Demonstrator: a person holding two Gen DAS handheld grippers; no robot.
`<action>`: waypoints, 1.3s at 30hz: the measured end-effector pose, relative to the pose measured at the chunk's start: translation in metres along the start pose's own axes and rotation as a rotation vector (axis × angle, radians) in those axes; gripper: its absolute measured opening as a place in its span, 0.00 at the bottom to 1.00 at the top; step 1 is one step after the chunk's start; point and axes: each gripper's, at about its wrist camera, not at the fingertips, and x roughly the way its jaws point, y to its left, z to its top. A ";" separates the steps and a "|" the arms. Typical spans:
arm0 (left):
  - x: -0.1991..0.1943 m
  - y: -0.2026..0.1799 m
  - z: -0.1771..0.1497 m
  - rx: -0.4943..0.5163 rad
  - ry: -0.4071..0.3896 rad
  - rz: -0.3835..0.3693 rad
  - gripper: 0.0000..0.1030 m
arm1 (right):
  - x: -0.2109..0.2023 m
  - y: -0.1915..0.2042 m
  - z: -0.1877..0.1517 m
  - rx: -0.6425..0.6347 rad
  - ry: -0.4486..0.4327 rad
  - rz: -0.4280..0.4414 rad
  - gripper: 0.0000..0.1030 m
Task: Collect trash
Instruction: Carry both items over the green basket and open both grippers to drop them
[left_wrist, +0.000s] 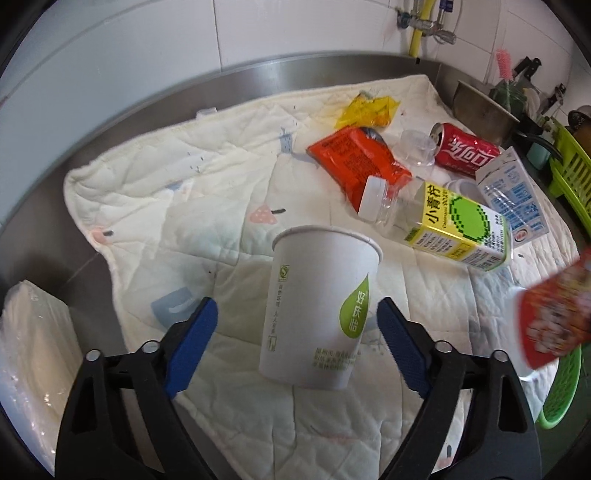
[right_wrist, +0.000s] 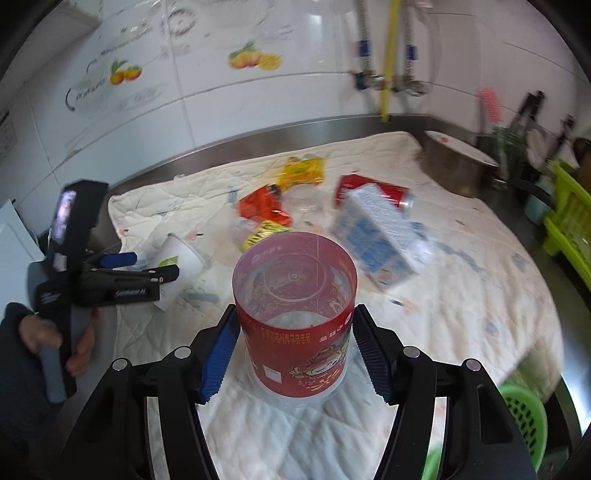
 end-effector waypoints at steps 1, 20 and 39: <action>0.004 -0.001 0.000 -0.002 0.012 -0.005 0.75 | -0.012 -0.009 -0.005 0.022 -0.008 -0.009 0.59; -0.065 -0.078 -0.022 0.067 -0.064 -0.153 0.59 | -0.072 -0.195 -0.174 0.364 0.191 -0.486 0.59; -0.114 -0.257 -0.068 0.410 -0.053 -0.438 0.59 | -0.085 -0.210 -0.220 0.438 0.215 -0.465 0.67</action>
